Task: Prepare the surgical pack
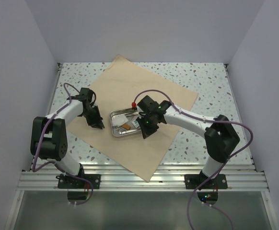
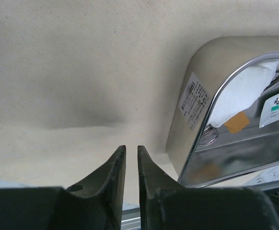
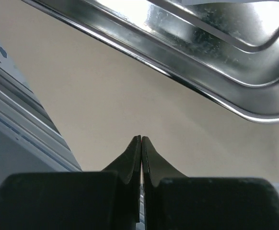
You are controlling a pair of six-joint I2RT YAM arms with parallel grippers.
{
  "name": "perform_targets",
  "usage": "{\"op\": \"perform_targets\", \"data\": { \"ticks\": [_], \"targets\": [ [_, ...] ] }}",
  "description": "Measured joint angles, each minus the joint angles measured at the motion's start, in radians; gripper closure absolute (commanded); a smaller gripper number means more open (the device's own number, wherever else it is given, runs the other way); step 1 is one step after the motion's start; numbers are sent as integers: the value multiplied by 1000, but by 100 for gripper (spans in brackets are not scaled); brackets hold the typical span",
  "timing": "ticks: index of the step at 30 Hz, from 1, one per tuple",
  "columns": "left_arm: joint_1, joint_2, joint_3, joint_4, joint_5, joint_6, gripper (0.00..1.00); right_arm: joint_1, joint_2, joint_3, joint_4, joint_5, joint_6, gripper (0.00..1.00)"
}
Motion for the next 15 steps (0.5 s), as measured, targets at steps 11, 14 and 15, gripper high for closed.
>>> {"op": "perform_targets", "data": {
  "ticks": [11, 14, 15],
  "targets": [
    [-30, -4, -20, 21, 34, -6, 83, 72, 169, 44, 93, -6, 45, 100],
    [-46, 9, -20, 29, 50, -12, 83, 75, 201, 76, 97, -5, 47, 100],
    [-49, 17, -20, 32, 53, -13, 82, 75, 209, 85, 99, -4, 48, 100]
  ]
}}
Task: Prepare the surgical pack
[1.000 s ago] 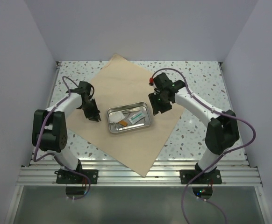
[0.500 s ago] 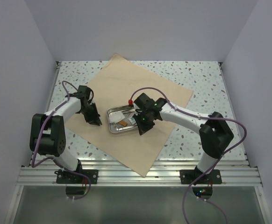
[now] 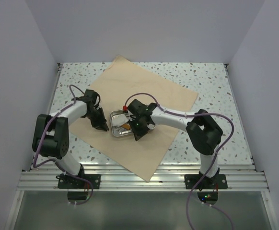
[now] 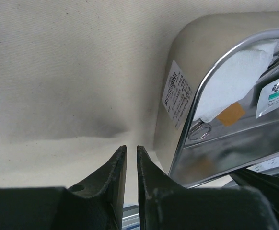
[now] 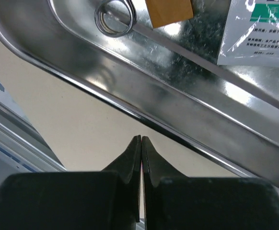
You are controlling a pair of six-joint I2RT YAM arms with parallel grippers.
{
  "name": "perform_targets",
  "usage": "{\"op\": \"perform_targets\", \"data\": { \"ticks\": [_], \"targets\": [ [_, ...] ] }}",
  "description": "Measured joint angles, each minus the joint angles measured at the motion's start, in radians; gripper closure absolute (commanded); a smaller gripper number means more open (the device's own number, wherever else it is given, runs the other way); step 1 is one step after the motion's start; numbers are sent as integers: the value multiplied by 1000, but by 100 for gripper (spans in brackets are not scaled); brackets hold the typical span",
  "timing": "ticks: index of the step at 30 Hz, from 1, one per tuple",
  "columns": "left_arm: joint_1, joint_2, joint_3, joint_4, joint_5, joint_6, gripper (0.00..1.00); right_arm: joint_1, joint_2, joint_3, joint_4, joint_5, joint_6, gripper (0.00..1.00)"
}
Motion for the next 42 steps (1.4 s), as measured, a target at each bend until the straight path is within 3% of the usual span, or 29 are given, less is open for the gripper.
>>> {"op": "perform_targets", "data": {
  "ticks": [26, 27, 30, 33, 36, 42],
  "targets": [
    [-3, 145, 154, -5, 1, -7, 80, -21, 119, 177, -56, 54, -10, 100],
    [-3, 146, 159, -8, -7, -6, 78, -22, 119, 174, -57, 52, -12, 86],
    [-2, 144, 161, -23, -39, -6, 69, -22, 87, 113, -49, 50, -24, 56],
    [5, 122, 144, -37, -74, -6, 67, -13, -13, -18, -68, 49, -46, 44],
    [27, 61, 97, -50, -104, -6, 67, 35, -150, -147, -89, 44, -65, 44],
    [51, -29, 40, -67, -140, -5, 67, 253, -332, -323, -68, 31, -37, 51]
  ]
}}
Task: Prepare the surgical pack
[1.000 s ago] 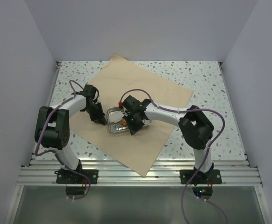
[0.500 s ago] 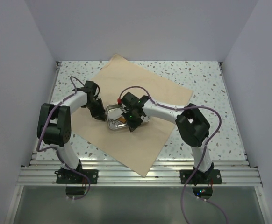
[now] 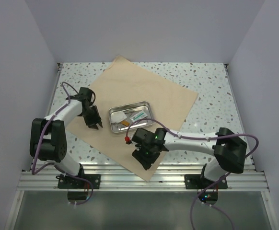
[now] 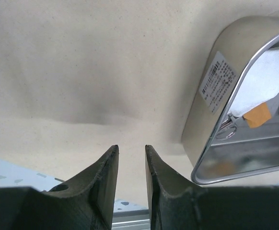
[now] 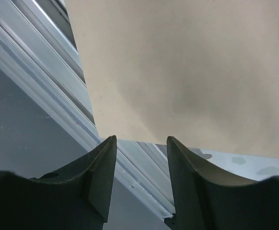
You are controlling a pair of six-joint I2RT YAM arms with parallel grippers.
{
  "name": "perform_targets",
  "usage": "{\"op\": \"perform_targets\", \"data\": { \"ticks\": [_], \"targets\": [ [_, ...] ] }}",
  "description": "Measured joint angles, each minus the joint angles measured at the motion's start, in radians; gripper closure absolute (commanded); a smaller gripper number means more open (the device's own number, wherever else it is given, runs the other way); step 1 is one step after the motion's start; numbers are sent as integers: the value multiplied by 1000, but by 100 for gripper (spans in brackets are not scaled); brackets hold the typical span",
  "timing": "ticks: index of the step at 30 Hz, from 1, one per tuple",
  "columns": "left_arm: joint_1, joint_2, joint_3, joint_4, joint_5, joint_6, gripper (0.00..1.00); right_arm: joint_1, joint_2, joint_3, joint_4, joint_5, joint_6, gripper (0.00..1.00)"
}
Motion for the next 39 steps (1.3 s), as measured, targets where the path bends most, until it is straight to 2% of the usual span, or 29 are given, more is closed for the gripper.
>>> {"op": "perform_targets", "data": {
  "ticks": [7, 15, 23, 33, 36, 37, 39],
  "targets": [
    [0, -39, -74, 3, 0, -1, 68, 146, -8, -83, 13, 50, 60, 63],
    [0, -84, -102, 6, 1, -2, 68, 229, -6, -85, 45, 85, 105, 67],
    [0, -122, -117, 6, 1, -2, 68, 261, 44, -75, 50, 100, 112, 56],
    [0, -124, -129, 8, 6, -2, 68, 277, 100, -42, 40, 105, 111, 51],
    [0, -124, -133, 7, 8, -2, 68, 278, 115, -29, 27, 113, 111, 58],
    [0, -124, -133, 7, 8, -2, 68, 280, 121, -22, 18, 123, 111, 70],
    [0, -124, -133, 7, 8, -2, 68, 282, 124, -19, 11, 145, 109, 84]
  ]
}}
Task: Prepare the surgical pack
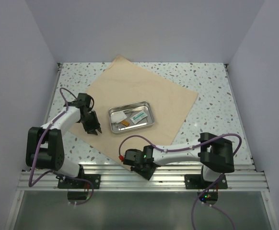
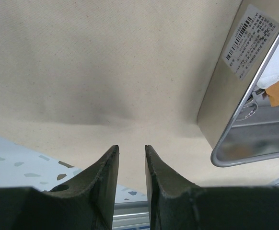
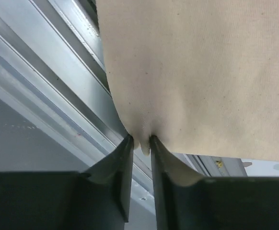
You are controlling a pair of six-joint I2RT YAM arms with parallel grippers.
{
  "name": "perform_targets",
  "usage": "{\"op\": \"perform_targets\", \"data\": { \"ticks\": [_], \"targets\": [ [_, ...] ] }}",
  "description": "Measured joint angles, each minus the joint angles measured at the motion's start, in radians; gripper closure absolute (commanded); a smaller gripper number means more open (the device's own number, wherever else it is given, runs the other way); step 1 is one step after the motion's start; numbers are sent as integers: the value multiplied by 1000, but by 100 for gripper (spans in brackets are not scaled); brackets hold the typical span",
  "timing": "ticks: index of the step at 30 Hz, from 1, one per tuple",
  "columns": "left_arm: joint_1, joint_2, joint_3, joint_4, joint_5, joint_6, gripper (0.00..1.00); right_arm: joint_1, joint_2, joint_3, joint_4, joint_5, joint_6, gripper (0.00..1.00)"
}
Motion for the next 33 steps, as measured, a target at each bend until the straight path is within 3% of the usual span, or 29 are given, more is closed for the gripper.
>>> {"op": "perform_targets", "data": {
  "ticks": [4, 9, 13, 19, 23, 28, 33],
  "targets": [
    [0, 1, 0, 0, 0, 0, 68, -3, 0, 6, -13, 45, 5, 100],
    [0, 4, 47, -38, -45, -9, 68, 0, -3, 52, -61, 106, 8, 100],
    [1, 8, 188, -106, -155, -26, 68, -36, -29, 177, -127, 190, -19, 100],
    [21, 34, 404, -146, -277, -29, 68, -258, -32, 468, -161, 268, -115, 100],
    [38, 80, 450, -156, -301, -30, 69, -414, 97, 782, -181, 303, -187, 100],
    [43, 145, 454, -163, -299, -27, 70, -499, 314, 1121, -199, 317, -236, 100],
    [64, 192, 454, -162, -282, -26, 71, -553, 451, 1236, -207, 301, -246, 100]
  ]
}}
